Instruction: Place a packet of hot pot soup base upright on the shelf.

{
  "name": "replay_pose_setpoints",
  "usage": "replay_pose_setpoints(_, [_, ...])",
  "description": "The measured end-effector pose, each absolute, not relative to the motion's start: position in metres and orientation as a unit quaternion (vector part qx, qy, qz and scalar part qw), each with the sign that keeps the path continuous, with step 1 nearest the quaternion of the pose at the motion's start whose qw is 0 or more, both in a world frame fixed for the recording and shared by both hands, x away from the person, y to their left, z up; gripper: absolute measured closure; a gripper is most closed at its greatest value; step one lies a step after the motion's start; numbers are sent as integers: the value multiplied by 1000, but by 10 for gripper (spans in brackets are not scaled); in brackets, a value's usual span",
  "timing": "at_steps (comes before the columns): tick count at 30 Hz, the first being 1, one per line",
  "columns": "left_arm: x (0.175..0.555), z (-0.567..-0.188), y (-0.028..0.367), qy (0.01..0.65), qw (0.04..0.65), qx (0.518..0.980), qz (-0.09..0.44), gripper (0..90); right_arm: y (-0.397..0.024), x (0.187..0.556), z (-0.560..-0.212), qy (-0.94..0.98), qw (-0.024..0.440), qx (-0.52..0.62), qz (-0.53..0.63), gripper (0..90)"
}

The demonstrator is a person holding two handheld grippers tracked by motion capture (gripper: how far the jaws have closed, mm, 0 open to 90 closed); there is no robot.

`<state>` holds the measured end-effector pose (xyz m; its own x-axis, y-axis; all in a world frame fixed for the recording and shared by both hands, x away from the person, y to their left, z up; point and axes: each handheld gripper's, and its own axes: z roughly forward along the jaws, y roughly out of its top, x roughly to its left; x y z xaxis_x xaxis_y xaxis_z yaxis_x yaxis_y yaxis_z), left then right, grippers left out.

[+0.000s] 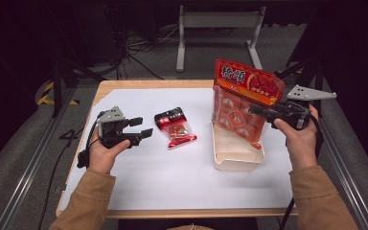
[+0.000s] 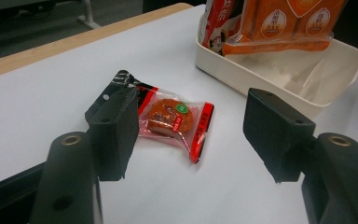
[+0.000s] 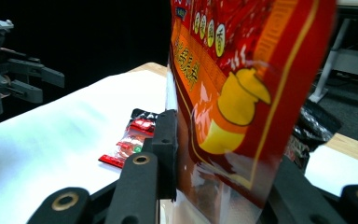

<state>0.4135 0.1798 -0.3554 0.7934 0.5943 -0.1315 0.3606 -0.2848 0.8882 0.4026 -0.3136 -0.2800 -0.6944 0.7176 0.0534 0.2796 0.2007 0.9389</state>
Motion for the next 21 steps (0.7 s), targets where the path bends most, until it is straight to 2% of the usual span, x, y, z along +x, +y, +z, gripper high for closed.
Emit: replay_pose_setpoints(21, [414,-358,180,316,510,793,111,317,-313,399,-306,747,231,341,521,706])
